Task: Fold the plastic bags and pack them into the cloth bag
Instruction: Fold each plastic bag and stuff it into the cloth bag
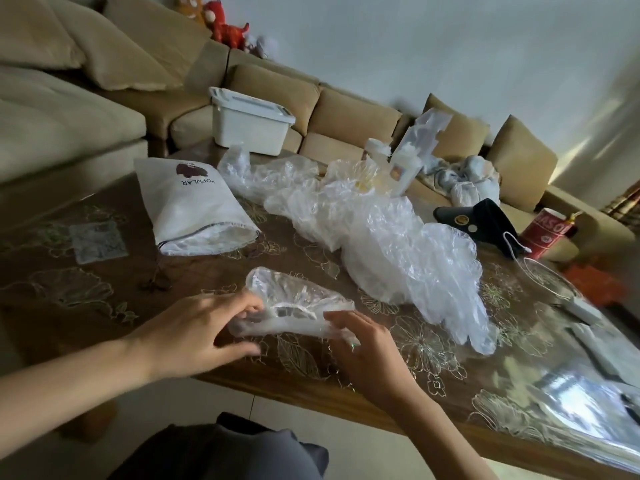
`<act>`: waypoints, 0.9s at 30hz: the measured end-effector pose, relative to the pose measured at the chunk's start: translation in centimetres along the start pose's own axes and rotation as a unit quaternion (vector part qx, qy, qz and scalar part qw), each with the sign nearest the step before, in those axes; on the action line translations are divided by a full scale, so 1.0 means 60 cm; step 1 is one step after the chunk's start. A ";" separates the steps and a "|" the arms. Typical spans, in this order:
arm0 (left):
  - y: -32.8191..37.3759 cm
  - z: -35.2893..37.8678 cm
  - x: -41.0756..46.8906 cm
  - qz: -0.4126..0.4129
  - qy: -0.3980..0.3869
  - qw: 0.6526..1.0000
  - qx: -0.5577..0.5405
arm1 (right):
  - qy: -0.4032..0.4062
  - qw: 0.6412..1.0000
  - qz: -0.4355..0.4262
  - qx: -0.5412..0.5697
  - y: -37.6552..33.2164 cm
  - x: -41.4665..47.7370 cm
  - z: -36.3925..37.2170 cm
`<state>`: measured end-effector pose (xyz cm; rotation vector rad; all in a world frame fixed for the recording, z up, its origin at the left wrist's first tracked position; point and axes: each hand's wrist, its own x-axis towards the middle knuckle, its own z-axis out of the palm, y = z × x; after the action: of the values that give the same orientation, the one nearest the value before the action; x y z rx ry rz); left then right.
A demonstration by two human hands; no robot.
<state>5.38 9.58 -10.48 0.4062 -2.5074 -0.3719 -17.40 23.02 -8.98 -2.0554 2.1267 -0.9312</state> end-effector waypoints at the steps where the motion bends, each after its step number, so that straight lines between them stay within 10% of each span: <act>1: -0.004 0.004 -0.006 -0.002 -0.012 1.000 0.023 | -0.024 0.999 0.030 0.027 0.005 -0.006 -0.001; 9: -0.016 0.029 0.044 -0.164 0.060 0.980 -0.098 | 0.005 0.966 0.212 0.145 0.026 0.033 -0.009; 14: -0.011 0.048 0.086 -0.187 0.086 0.976 -0.074 | 0.015 0.956 0.293 -0.003 0.031 0.073 0.023; 27: -0.007 0.055 0.118 -0.304 0.035 0.937 0.172 | 0.069 0.946 0.280 -0.147 0.020 0.070 0.049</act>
<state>-2.03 7.20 -9.83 1.3207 -2.3251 -0.1381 -17.74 17.97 -10.39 -1.3461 2.8399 -0.7199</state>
